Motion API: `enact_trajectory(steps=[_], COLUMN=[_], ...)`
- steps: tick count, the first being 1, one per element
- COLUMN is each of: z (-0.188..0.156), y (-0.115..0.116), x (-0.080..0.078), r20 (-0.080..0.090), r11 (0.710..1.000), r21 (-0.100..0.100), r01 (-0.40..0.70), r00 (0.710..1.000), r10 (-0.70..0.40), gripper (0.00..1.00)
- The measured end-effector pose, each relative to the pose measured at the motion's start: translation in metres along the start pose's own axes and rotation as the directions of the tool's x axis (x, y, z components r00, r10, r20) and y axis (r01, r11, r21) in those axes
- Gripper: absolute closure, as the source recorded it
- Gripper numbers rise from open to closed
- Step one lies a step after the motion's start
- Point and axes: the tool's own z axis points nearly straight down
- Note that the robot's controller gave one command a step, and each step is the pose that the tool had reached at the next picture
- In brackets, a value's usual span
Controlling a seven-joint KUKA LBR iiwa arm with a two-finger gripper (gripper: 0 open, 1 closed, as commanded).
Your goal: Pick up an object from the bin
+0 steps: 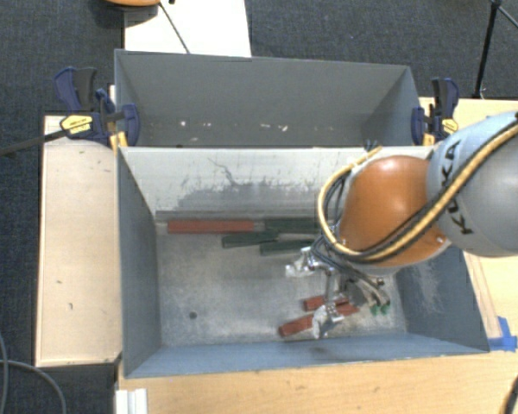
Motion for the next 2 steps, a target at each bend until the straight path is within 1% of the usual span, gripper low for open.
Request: enact_trajectory(steps=[1,2], z=[0.0467,0.0467], y=[-0.0237,-0.0237], x=[-0.0061,-0.0061], r20=[0.009,0.009], r11=[0.999,0.999], r21=[0.002,0.002], r01=[0.045,0.043], r00=[0.999,0.999], r10=[-0.045,-0.043], gripper=[1.00,1.00])
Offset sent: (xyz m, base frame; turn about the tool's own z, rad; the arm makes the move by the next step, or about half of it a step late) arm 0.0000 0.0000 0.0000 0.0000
